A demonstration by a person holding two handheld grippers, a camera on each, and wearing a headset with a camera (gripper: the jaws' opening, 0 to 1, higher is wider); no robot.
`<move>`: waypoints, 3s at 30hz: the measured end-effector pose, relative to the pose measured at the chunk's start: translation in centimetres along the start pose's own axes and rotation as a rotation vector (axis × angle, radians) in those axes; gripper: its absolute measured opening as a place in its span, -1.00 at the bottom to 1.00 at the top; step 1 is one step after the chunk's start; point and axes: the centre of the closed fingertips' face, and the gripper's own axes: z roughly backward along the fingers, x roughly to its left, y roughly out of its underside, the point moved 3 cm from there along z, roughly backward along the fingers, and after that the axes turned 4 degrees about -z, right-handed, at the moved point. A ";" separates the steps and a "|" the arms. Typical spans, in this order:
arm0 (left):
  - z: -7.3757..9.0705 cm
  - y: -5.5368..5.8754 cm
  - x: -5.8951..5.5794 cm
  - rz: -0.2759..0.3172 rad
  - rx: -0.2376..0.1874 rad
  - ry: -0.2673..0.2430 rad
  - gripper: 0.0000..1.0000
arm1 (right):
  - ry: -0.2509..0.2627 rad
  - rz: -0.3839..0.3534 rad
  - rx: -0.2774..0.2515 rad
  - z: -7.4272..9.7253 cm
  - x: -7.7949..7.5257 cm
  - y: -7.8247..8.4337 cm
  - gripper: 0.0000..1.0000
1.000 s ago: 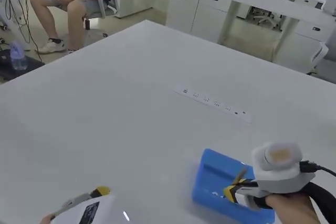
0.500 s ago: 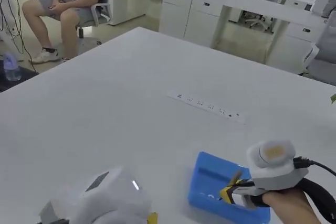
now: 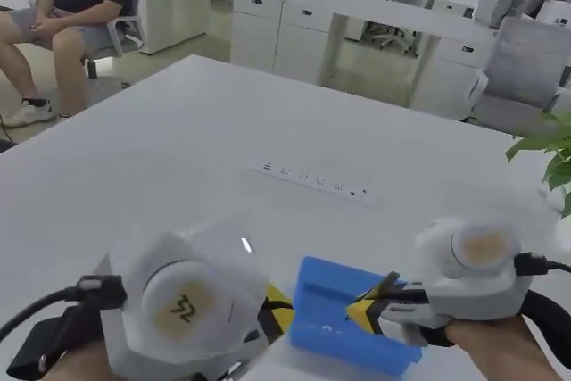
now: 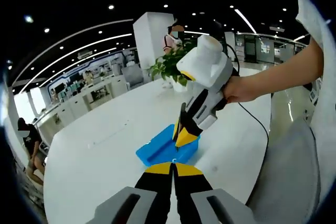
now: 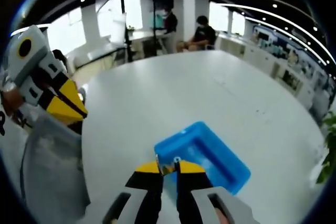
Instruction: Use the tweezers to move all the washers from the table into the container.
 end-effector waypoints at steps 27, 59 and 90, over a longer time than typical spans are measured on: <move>-4.3 -2.2 -5.4 -0.096 -0.003 0.338 -0.82 | -0.242 0.116 0.126 -0.1 7.3 4.3 -0.88; -6.1 0.9 -4.6 -0.037 0.107 0.203 -1.00 | -0.289 0.027 -0.054 -2.6 4.5 5.5 -0.77; -7.4 3.2 -4.2 -0.007 0.105 0.185 -1.00 | -0.274 0.076 -0.012 -4.6 3.6 6.6 -0.78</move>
